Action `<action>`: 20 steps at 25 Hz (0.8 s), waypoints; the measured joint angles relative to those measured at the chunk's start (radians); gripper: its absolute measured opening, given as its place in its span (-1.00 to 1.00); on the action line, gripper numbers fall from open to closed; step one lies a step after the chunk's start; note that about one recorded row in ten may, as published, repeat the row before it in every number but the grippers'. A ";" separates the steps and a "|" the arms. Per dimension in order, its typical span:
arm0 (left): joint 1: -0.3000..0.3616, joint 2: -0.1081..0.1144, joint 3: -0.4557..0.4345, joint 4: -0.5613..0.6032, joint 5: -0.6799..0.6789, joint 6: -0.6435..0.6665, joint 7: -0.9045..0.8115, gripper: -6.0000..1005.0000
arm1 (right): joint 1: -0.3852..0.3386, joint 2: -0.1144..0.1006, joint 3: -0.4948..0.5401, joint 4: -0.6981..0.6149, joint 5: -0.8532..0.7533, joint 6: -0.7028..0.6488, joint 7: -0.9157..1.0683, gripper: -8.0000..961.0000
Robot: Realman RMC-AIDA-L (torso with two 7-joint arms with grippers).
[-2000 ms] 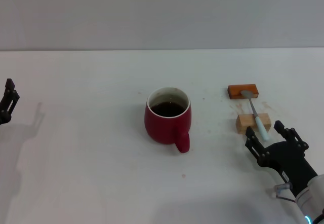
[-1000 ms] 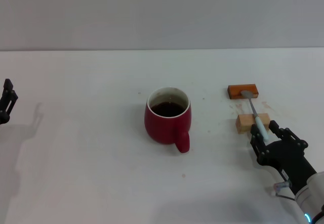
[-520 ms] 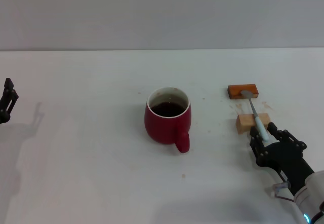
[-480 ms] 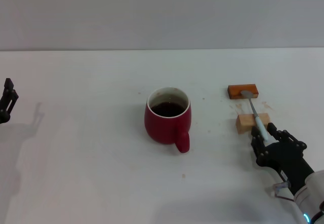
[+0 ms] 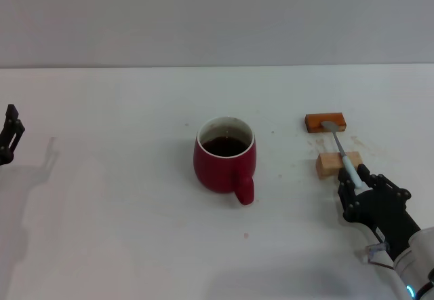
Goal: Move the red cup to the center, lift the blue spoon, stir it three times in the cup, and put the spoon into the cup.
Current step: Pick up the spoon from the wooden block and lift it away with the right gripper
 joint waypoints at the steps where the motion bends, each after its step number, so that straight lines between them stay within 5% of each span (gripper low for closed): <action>1: 0.000 0.000 0.000 0.000 0.000 0.000 0.000 0.69 | 0.000 0.000 0.000 0.000 0.000 0.000 0.000 -0.34; 6: -0.001 0.000 0.000 0.001 -0.001 0.000 0.000 0.69 | -0.005 0.000 0.020 0.007 0.005 0.000 0.000 -0.37; 12: -0.002 0.001 -0.001 0.003 -0.001 0.000 0.000 0.69 | -0.015 -0.003 0.035 0.008 0.006 -0.006 -0.001 -0.65; 20: 0.000 0.002 -0.002 0.003 -0.002 0.001 0.000 0.69 | -0.030 -0.007 0.039 0.033 0.006 -0.048 -0.008 -0.65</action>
